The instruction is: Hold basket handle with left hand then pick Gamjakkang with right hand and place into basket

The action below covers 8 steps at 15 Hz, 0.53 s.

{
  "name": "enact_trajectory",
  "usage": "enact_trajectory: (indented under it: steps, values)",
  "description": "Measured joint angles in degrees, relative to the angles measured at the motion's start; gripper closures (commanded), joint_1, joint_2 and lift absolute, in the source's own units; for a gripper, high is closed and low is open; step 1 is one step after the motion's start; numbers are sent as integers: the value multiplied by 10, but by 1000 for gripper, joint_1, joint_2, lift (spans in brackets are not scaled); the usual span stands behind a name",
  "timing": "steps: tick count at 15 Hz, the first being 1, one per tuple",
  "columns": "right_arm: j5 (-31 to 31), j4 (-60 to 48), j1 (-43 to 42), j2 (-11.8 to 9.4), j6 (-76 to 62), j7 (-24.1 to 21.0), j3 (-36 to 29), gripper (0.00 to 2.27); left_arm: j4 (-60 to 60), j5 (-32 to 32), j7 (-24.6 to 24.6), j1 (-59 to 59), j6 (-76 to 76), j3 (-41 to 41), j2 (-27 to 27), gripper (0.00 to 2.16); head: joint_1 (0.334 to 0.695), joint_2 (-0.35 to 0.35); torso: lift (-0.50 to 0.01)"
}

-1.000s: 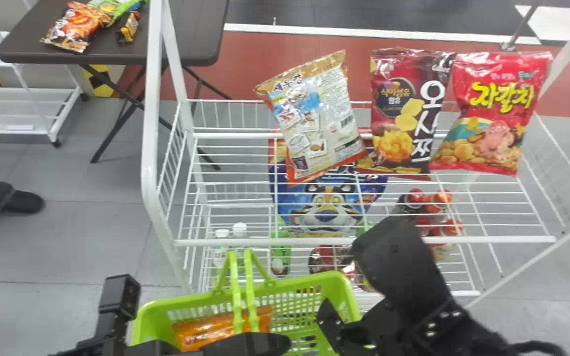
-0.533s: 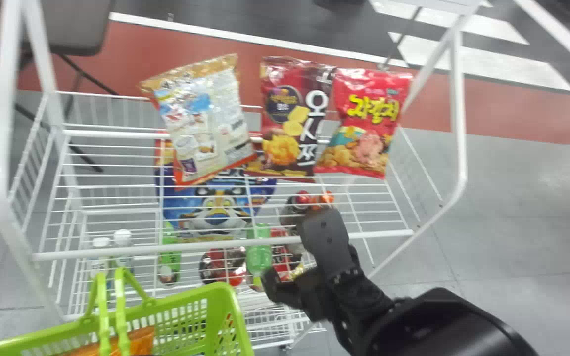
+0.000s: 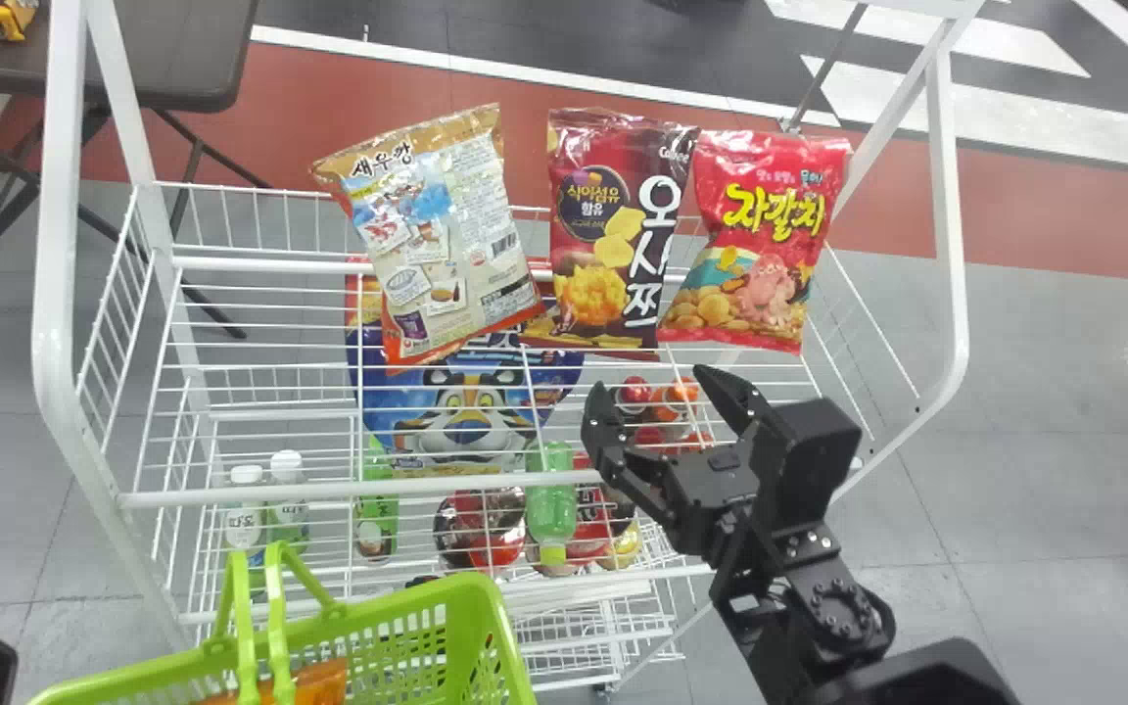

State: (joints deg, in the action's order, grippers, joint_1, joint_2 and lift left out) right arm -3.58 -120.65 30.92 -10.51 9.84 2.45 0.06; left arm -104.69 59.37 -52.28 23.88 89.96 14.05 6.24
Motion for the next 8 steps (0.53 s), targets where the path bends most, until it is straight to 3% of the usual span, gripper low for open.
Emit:
enact_trajectory:
  steps: [5, 8]
  values:
    - [-16, 81, 19, 34, -150, 13, -28, 113, 2, 0, -3, 5, 0, 1, -1, 2148, 695, -350, -17]
    - [-16, 88, 26, 43, -176, 15, -27, 113, 2, 0, -3, 6, 0, -1, -2, 2148, 695, -350, -17]
